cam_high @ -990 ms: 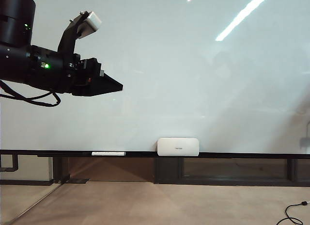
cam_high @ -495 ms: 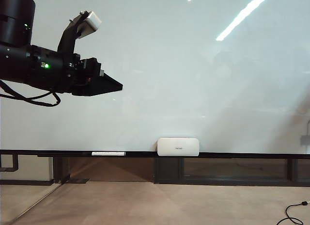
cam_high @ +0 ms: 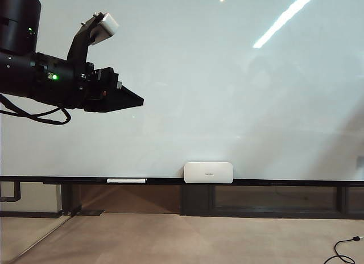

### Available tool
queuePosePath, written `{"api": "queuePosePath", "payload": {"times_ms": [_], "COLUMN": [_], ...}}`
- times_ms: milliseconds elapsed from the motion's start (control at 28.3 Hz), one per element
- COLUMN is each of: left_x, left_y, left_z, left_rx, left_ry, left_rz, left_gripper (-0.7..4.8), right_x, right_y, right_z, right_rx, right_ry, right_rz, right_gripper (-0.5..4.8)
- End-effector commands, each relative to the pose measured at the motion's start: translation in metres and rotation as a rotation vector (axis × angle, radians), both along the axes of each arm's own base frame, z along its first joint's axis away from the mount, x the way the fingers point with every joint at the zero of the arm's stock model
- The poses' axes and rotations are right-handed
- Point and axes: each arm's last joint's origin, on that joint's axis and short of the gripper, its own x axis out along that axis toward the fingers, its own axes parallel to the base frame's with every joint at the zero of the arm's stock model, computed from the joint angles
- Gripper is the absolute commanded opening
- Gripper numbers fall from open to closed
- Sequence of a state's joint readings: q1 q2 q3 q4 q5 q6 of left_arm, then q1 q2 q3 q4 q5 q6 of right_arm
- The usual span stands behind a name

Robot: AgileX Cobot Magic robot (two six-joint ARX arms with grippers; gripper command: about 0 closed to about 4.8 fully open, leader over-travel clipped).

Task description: Reach to the right to find the marker pen, pick it up, and write the number 11 on the whiteboard.

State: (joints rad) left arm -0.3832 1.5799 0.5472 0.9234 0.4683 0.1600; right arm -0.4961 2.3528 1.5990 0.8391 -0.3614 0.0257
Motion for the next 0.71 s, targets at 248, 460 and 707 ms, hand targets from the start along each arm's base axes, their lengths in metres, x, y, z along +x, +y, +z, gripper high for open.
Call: {"api": "queuePosePath", "payload": {"times_ms": [248,460,707], "left_x": [-0.014,-0.021,-0.032], "left_y": [-0.015,-0.018,-0.006], "left_z": [0.020,0.031,0.052], "left_rx": [-0.155,-0.196,-0.149], "left_ry": [0.021,0.048,0.035], "left_rz": [-0.207,-0.202,-0.065], "left_gripper": [-0.06,-0.06,-0.06], "right_x": [-0.086,-0.140,-0.158], "right_y": [0.029,0.072,0.124], "right_z": [0.063,0.079,0.094], "right_rx": [-0.012,0.035,0.046], "right_ry": [-0.035,-0.020,-0.039], "right_rz": [-0.061,-0.069,0.043], "right_gripper": [-0.04,-0.04,-0.04]}}
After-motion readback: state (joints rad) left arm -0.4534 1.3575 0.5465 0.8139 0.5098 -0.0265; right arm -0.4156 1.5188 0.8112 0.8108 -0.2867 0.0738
